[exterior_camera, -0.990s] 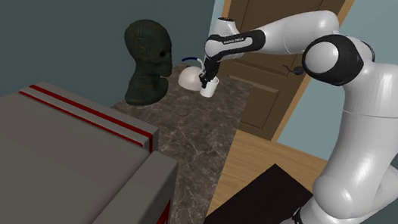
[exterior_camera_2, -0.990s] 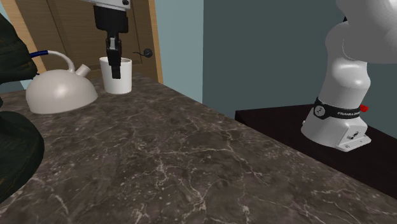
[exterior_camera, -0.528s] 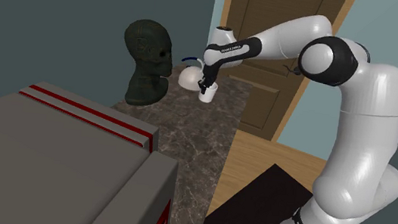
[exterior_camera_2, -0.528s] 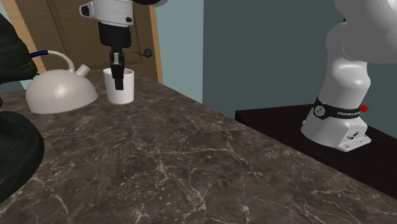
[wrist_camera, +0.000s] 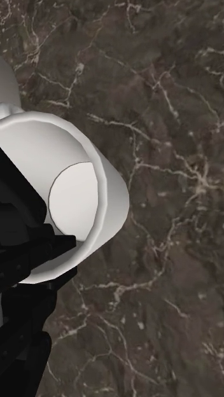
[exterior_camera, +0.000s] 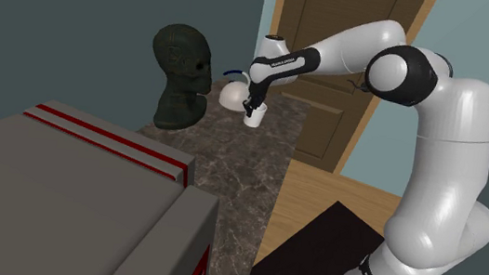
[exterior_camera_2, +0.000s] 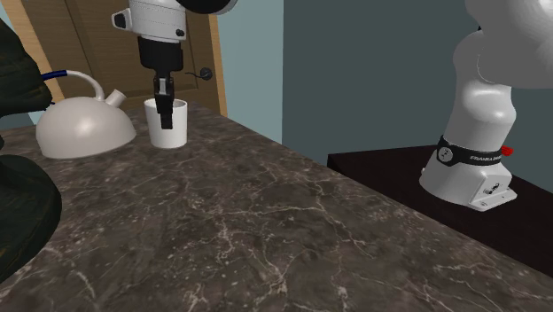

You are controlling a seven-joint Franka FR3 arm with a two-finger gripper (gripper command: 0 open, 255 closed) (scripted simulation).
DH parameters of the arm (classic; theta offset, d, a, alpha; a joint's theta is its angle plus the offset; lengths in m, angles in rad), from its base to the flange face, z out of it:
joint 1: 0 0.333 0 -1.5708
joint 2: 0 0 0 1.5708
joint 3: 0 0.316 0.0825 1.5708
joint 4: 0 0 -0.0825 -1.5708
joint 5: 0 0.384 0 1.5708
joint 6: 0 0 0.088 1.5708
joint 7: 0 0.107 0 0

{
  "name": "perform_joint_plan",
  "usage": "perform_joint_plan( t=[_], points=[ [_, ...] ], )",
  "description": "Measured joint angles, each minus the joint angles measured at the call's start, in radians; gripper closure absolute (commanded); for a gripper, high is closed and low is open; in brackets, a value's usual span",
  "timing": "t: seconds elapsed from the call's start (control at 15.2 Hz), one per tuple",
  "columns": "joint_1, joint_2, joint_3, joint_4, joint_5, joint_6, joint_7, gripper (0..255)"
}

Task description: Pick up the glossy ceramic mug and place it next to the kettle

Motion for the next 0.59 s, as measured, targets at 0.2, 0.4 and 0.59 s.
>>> perform_joint_plan(
  t=[0.2,0.4,0.59],
  points=[
    [0.000,0.000,0.000,0.000,0.000,0.000,0.000,0],
    [0.000,0.000,0.000,0.000,0.000,0.000,0.000,0],
    [-0.004,-0.044,0.006,0.004,0.010,-0.046,-0.006,0]
  ],
)
